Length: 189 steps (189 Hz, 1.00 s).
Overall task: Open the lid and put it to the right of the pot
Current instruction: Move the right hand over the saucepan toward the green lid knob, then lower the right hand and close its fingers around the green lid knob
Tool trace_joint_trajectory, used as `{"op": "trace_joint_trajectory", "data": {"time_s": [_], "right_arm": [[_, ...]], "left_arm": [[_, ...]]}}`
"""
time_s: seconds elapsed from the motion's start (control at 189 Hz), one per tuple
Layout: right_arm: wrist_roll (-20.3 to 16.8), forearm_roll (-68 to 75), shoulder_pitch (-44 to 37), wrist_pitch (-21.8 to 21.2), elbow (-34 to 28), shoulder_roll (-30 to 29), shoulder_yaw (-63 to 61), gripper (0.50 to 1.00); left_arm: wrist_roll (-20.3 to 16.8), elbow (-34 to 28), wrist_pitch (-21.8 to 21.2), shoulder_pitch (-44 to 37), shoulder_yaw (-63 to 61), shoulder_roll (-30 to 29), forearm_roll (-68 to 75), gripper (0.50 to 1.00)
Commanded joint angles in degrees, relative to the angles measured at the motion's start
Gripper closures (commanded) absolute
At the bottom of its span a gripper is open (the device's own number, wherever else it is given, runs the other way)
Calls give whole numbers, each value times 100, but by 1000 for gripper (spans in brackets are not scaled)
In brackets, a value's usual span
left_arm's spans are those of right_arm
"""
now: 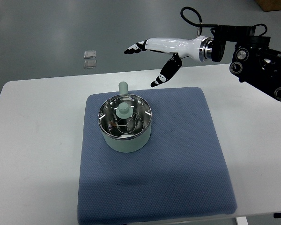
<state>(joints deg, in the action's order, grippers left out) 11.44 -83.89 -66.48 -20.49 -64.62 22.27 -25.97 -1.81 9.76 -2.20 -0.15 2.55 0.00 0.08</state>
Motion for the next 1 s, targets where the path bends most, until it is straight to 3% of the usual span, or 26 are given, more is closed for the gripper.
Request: {"op": "trace_joint_trajectory", "data": {"time_s": [0.0, 0.496, 0.596, 0.955, 0.961, 0.992], "right_arm": [[-1, -277, -190, 1, -42, -100, 215, 574], [-1, -1033, -612, -104, -200, -636, 866, 599], [-1, -1182, -656, -298, -200, -680, 919, 630], [-1, -1842, -709, -324, -200, -935, 1051, 693], [-10, -1859, -709, -324, -200, -943, 1059, 715], [-10, -1859, -700, -333, -200, -952, 1059, 732]], "left_arm": [[5, 0, 0, -2, 0, 0, 1, 500], [5, 0, 0, -2, 0, 0, 1, 500], [5, 0, 0, -2, 9, 0, 1, 500], [-4, 0, 0, -2, 0, 0, 1, 500], [-4, 0, 0, -2, 0, 0, 1, 500], [-4, 0, 0, -2, 0, 0, 1, 500]]}}
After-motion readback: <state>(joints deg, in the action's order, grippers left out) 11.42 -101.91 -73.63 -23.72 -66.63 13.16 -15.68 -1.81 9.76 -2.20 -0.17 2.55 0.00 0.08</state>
